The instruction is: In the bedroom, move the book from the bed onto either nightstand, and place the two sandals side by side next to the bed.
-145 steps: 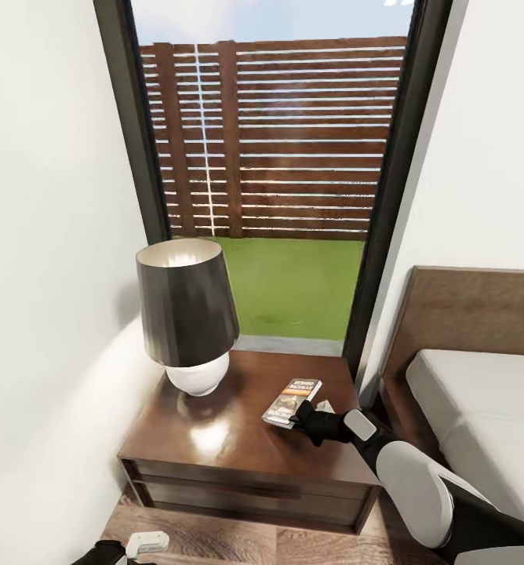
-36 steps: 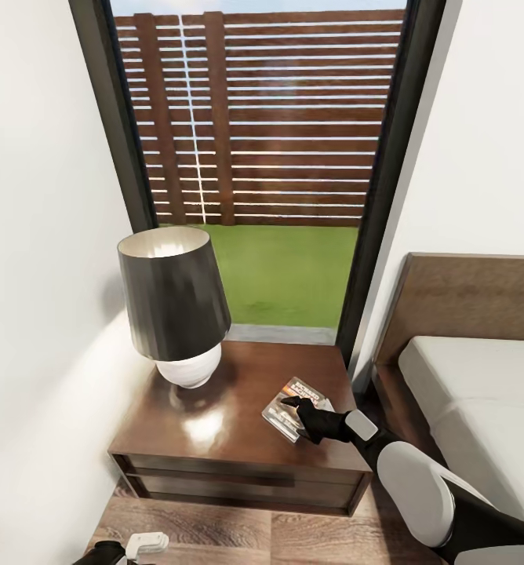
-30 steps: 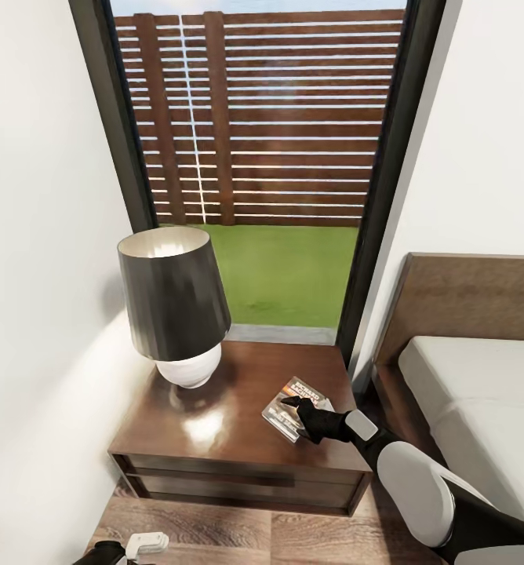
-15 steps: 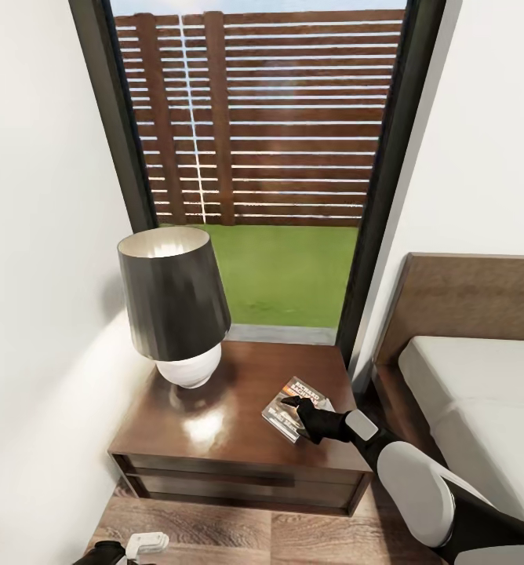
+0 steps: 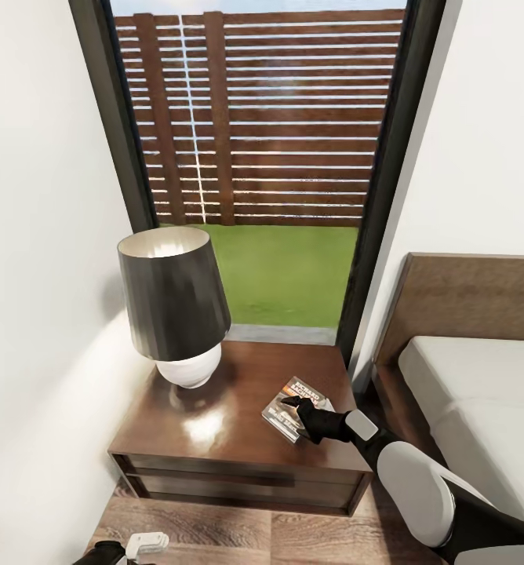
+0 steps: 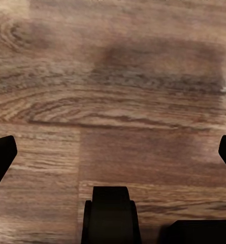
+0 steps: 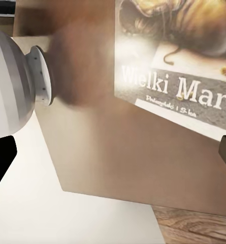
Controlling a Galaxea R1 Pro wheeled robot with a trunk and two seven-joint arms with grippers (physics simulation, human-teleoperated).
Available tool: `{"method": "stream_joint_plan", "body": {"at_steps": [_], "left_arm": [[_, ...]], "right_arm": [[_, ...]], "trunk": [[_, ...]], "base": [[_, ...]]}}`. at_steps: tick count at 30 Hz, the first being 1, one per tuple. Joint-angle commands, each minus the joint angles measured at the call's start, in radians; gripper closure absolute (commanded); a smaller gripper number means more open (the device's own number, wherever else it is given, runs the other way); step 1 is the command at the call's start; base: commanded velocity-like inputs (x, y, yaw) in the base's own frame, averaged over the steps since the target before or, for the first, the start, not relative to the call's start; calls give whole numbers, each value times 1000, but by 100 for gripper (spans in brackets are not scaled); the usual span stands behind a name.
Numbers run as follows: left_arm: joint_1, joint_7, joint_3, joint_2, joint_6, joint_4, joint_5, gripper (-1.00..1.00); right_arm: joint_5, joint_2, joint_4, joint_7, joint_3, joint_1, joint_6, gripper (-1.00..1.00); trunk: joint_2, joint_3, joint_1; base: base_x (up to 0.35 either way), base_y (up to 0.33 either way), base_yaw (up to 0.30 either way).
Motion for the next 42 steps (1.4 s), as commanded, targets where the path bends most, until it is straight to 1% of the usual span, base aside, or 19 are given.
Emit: {"method": "stream_joint_plan", "body": {"at_steps": [1, 3, 42], "left_arm": [[0, 0, -4, 1, 4, -2, 3, -100], [0, 0, -4, 1, 4, -2, 3, -100], [0, 0, -4, 1, 4, -2, 1, -100]], "right_arm": [[2, 0, -2, 0, -4, 0, 5, -100], [2, 0, -2, 0, -4, 0, 5, -100], [2, 0, -2, 0, -3, 0, 5, -100]], "trunk": [[0, -1, 0], [0, -1, 0], [273, 121, -150]], "base": [[0, 0, 0], [0, 0, 0], [0, 0, 0]]}}
